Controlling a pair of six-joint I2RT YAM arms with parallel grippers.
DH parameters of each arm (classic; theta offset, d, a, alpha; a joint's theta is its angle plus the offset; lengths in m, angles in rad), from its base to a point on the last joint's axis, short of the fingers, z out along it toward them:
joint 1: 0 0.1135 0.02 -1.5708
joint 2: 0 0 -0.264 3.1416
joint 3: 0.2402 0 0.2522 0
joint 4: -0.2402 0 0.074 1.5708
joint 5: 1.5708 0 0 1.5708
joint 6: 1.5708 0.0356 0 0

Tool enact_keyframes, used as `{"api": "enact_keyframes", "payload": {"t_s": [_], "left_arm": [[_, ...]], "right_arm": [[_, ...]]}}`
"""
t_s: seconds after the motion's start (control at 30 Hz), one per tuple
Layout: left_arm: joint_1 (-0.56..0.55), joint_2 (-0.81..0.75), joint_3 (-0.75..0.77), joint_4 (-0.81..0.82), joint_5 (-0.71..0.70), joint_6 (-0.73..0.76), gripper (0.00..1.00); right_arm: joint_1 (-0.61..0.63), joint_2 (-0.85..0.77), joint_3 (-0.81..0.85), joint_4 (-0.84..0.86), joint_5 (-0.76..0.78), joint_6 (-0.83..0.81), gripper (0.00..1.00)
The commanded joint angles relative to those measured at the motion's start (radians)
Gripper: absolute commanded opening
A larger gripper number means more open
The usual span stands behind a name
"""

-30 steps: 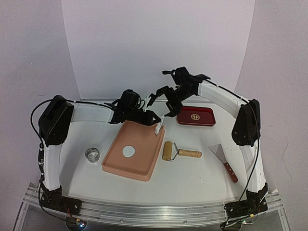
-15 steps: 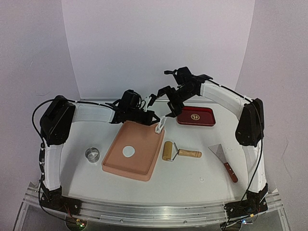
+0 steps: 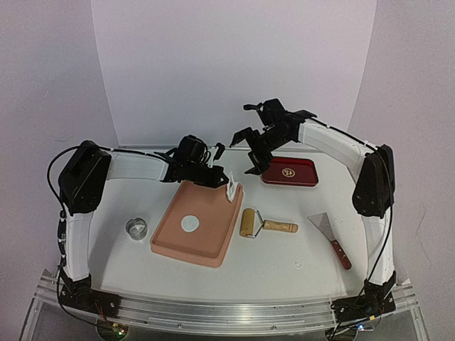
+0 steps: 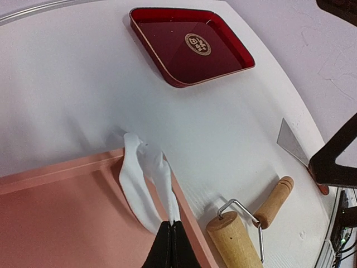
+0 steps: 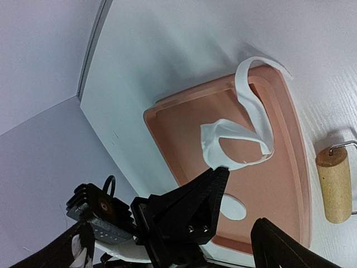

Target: Roll out the dumpling wrappers from the dough

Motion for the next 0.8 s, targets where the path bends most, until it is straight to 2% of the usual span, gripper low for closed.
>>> {"api": "enact_keyframes", "payload": {"t_s": [0.0, 0.17, 0.23, 0.33, 0.47, 0.6, 0.77], "left_arm": [[0.008, -0.030, 0.021, -0.056, -0.039, -0.024, 0.08], [0.012, -0.069, 0.068, -0.145, -0.097, -0.045, 0.59], [0.019, -0.108, 0.074, -0.174, -0.114, -0.063, 0.72], [0.040, -0.132, 0.126, -0.302, -0.121, -0.091, 0.82], [0.053, -0.153, 0.192, -0.520, -0.164, -0.089, 0.85], [0.054, -0.223, 0.146, -0.625, -0.237, -0.095, 0.85], [0.054, -0.296, 0.104, -0.764, -0.255, -0.125, 0.85]], "right_arm": [[0.001, -0.088, -0.017, 0.014, 0.017, -0.044, 0.98], [-0.014, -0.147, -0.084, 0.014, 0.058, -0.116, 0.98], [-0.027, -0.177, -0.113, 0.011, 0.079, -0.164, 0.98], [-0.043, -0.233, -0.176, 0.007, 0.125, -0.257, 0.98], [-0.054, -0.299, -0.236, -0.029, 0.176, -0.435, 0.98], [-0.054, -0.342, -0.242, -0.175, 0.275, -0.632, 0.98], [-0.054, -0.425, -0.314, -0.386, 0.331, -0.777, 0.98]]}}
